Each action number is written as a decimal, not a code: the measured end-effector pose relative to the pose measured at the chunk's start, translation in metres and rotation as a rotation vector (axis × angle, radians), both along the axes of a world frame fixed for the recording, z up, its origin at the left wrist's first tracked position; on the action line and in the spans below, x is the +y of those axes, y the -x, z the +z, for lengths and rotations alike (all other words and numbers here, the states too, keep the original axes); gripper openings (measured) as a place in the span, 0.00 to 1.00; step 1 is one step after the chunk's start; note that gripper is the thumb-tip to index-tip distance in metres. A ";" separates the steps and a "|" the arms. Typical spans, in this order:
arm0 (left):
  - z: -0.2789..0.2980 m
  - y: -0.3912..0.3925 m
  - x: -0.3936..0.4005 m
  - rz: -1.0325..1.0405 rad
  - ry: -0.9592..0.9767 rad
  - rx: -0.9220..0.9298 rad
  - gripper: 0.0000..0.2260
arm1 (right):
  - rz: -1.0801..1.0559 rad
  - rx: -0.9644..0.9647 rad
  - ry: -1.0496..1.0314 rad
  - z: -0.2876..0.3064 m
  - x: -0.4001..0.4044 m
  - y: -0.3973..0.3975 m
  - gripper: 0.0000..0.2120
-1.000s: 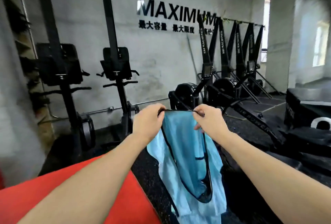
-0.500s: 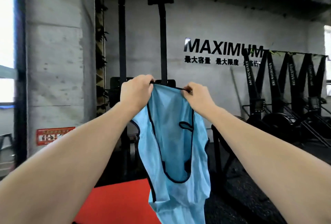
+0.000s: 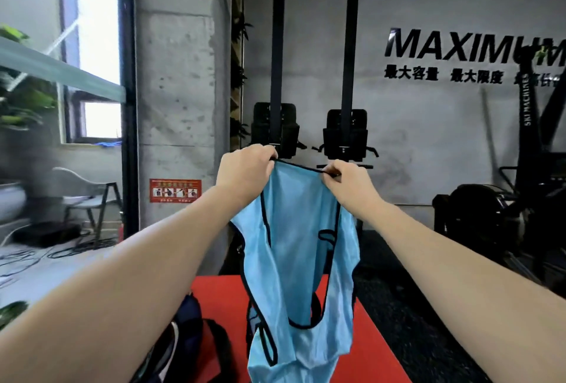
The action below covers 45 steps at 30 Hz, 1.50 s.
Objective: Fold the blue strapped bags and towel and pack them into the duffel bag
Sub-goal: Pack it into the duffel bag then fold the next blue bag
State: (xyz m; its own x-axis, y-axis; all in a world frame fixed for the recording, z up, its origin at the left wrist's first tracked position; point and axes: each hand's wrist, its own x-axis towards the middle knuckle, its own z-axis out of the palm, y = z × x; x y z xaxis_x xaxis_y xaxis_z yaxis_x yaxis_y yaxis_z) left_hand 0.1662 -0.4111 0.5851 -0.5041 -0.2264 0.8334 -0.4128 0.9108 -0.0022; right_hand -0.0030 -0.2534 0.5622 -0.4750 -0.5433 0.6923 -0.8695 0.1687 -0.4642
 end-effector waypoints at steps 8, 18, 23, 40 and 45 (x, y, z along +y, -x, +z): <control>-0.165 -0.012 -0.039 0.002 -0.279 -0.259 0.10 | 0.034 -0.166 -0.208 -0.154 -0.042 -0.006 0.06; -0.369 -0.029 -0.027 -0.086 -0.913 -0.360 0.11 | 0.065 -0.377 -0.428 -0.368 -0.027 -0.036 0.14; -0.412 -0.022 -0.005 -0.174 -0.664 -0.429 0.12 | 0.186 -0.279 -0.564 -0.396 -0.013 -0.039 0.10; -0.420 -0.009 -0.053 -0.428 -0.661 -0.962 0.38 | 0.373 -0.360 -0.967 -0.388 0.004 -0.019 0.14; -0.422 -0.012 -0.074 -0.380 -0.695 -0.794 0.24 | 0.409 -0.534 -0.962 -0.380 0.008 -0.023 0.08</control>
State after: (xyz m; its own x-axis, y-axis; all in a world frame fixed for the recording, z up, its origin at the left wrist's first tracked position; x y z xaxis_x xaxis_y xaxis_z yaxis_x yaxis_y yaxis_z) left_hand 0.1782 -0.4851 0.1634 -0.9718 -0.2357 -0.0024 -0.2153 0.8834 0.4163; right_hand 0.0204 -0.2452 0.1822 -0.2498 -0.9136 -0.3209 -0.6737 0.4020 -0.6201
